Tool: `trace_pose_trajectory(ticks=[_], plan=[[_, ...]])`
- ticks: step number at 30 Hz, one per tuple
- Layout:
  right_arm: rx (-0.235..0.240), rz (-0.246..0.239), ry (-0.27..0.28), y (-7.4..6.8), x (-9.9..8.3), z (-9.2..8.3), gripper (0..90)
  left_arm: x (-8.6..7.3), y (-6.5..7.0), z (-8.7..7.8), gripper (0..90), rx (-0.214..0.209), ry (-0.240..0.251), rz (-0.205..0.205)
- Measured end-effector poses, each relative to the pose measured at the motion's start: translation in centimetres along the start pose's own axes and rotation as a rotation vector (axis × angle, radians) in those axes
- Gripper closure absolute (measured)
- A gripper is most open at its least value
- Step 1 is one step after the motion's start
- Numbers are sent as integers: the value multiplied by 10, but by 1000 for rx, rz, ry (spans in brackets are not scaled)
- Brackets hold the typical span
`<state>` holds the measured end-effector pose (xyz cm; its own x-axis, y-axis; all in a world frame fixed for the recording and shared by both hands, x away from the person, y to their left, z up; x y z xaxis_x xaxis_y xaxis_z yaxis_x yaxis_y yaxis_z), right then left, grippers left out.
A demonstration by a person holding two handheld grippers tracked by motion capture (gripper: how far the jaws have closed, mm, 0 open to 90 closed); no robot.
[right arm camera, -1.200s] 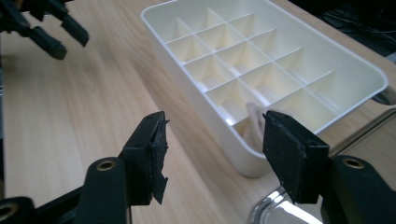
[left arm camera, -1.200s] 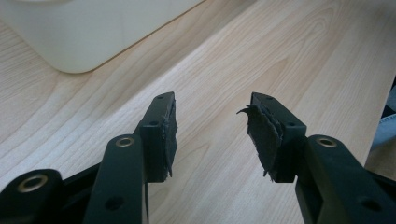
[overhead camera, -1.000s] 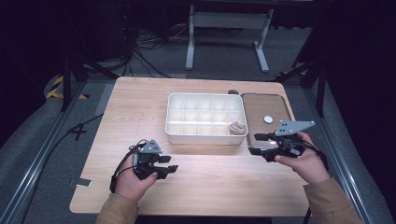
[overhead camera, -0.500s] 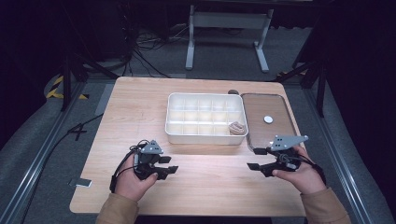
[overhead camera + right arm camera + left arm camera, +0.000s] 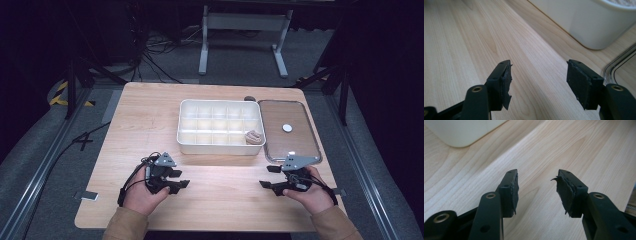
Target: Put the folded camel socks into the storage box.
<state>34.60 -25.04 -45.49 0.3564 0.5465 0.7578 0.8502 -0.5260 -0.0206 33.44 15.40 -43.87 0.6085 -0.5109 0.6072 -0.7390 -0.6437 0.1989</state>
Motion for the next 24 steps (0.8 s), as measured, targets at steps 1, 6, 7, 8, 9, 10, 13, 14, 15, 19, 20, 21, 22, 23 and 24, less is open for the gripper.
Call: trace_pose_trajectory(ticks=[1, 6, 7, 8, 9, 10, 13, 14, 15, 19, 20, 21, 22, 23, 24], plan=[[1, 5, -9, 0, -2, 2, 369, 0, 0, 1, 525, -1, -3, 0], [-17, -2, -46, -5, -13, 14, 370, 0, 0, 3, 519, 1, -27, 7], [-24, -12, -54, -7, -15, 16, 373, -1, 0, 3, 518, 2, -29, 9], [-28, -18, -53, -8, -17, 18, 373, -1, -1, 4, 517, 1, -30, 8], [-28, -21, -53, -9, -18, 19, 372, -1, -1, 4, 516, -3, -31, 4], [-25, -20, -54, -11, -18, 20, 371, -1, -1, 4, 516, -3, -34, 4], [-15, -29, -58, -13, -18, 23, 366, -2, -2, 6, 512, -4, -38, -1], [-11, -32, -59, -14, -19, 24, 366, -2, -2, 7, 510, -4, -42, -1], [-11, -34, -58, -15, -19, 25, 363, -3, -2, 7, 510, -5, -46, -7], [-9, -46, -59, -16, -19, 27, 354, -3, -4, 7, 509, -7, -46, -9], [-10, -45, -55, -16, -19, 26, 354, -3, -4, 7, 508, -8, -46, -9], [-12, -44, -49, -16, -19, 26, 354, -4, -4, 7, 506, -5, -48, -13], [-16, -46, -42, -15, -18, 25, 354, -4, -5, 7, 503, -1, -43, -16], [-20, -43, -36, -15, -18, 24, 354, -4, -5, 7, 500, 1, -43, -14], [-24, -39, -30, -14, -18, 23, 354, -4, -5, 7, 495, 1, -43, -14]])
Point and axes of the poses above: each handheld gripper's, and its own axes: z roughly forward along the jaws, x roughly out of its top, y roughly to its right, the point moved 1 cm from there along z, roughly forward along the jaws, and after that the axes turned 2 degrees about -z, right-handed, at the moved point
